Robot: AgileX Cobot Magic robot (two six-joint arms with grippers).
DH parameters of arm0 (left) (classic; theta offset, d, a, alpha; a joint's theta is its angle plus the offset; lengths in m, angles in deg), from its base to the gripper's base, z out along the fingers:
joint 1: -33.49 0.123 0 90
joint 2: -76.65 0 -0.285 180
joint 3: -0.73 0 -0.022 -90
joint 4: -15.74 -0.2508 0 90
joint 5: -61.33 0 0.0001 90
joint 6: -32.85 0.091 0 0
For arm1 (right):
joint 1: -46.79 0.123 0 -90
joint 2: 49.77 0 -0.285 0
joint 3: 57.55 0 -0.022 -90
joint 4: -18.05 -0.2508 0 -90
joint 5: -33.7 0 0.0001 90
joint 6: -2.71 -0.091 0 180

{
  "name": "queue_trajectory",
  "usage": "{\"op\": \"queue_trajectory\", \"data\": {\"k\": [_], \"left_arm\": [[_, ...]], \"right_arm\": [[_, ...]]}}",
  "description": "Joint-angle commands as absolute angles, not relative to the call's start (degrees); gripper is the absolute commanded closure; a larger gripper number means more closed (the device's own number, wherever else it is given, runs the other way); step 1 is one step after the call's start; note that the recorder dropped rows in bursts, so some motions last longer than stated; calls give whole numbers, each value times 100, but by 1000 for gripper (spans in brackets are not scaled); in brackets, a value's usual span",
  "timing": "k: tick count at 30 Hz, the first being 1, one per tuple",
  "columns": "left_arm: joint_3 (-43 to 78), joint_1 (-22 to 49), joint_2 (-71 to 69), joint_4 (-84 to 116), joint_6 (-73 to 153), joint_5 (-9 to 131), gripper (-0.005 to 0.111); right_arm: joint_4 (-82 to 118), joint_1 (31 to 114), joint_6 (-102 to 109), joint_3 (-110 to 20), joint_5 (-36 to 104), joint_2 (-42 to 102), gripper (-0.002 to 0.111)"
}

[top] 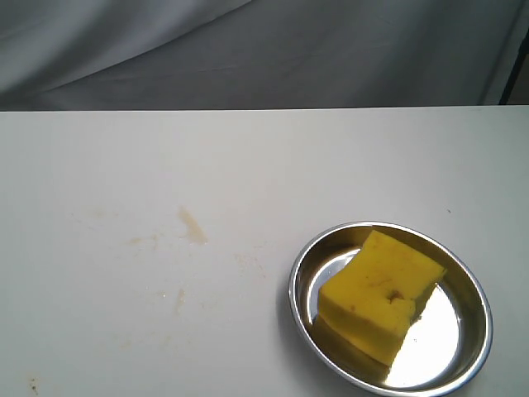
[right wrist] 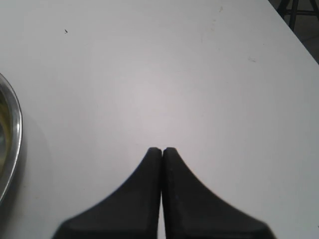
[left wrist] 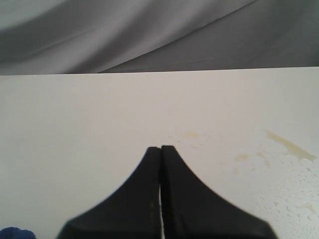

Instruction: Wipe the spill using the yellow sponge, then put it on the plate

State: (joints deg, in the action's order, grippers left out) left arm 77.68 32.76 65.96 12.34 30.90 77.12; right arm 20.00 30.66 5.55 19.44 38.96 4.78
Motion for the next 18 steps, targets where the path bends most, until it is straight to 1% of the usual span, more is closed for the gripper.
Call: {"op": "queue_trajectory", "data": {"k": [1,9,11,15,18], "left_arm": [[7795,3299,6621,1194,3031,7680,107],[7795,3299,6621,1194,3031,7680,107],[7795,3299,6621,1194,3031,7680,107],[7795,3299,6621,1194,3031,7680,107],[7795,3299,6621,1194,3031,7680,107]], "right_arm": [[2000,3022,529,1966,3986,493,108],[1999,3022,529,1966,3971,400,108],[1999,3022,529,1966,3913,57,108],[1999,3032,529,1966,3913,-1065,108],[1999,3224,529,1966,3913,-1934,108]]}}
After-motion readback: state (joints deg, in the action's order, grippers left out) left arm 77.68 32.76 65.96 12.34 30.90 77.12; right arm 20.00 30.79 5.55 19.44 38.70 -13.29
